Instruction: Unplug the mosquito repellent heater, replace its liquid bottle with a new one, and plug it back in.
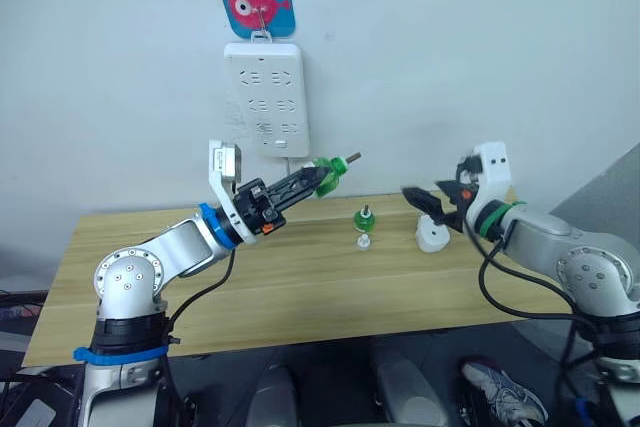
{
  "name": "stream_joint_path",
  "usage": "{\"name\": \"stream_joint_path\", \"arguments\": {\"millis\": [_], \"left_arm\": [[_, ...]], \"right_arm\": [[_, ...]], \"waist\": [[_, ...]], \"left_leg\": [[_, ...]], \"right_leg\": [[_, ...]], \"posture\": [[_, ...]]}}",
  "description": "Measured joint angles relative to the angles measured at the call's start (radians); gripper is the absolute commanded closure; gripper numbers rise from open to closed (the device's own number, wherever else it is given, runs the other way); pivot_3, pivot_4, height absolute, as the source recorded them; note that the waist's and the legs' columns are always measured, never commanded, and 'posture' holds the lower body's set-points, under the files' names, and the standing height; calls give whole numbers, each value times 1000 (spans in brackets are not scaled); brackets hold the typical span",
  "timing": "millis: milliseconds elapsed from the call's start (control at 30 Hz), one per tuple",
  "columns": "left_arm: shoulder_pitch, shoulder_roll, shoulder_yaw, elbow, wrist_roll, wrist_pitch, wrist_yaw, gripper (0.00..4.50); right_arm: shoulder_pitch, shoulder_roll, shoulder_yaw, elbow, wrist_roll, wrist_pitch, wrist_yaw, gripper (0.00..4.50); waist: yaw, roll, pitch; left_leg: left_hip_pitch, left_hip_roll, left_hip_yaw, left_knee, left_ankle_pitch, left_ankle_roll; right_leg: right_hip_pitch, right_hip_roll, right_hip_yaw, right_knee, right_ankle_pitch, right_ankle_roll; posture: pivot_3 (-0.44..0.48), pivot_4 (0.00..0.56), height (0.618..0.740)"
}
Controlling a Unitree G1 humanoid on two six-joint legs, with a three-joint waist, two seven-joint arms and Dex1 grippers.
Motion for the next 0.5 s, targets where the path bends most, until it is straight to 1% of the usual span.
{"name": "stream_joint_path", "arguments": {"millis": [133, 267, 367, 500], "left_arm": [[24, 9, -5, -35, 66, -2, -53, 2227], [39, 7, -12, -53, 122, -12, -79, 2227], [50, 4, -26, -73, 160, -16, -104, 2227], [75, -1, -47, -96, 209, -20, -140, 2227]], "right_arm": [[-61, -1, 50, 49, -71, 146, 28, 0], [-140, 15, 96, 146, -170, 214, 84, 0], [-235, 62, 138, 300, -259, 258, 134, 0], [-322, 105, 192, 482, -376, 277, 216, 0]], "waist": [[0, 0, 0], [8, 0, 1], [13, 0, 1], [19, 0, 1]], "left_leg": [[0, 0, 2, 0, 0, 0], [0, 0, 2, 0, 0, 0], [0, 0, 3, 0, 0, 0], [0, 0, 2, -2, 0, 0]], "right_leg": [[0, 0, 2, 0, 0, 0], [0, 0, 1, -1, 1, 1], [0, 0, 2, -2, 1, 1], [0, 0, 1, -3, 1, 1]], "posture": [[-153, 210, 725], [-141, 215, 725], [-130, 220, 725], [-116, 219, 725]]}}
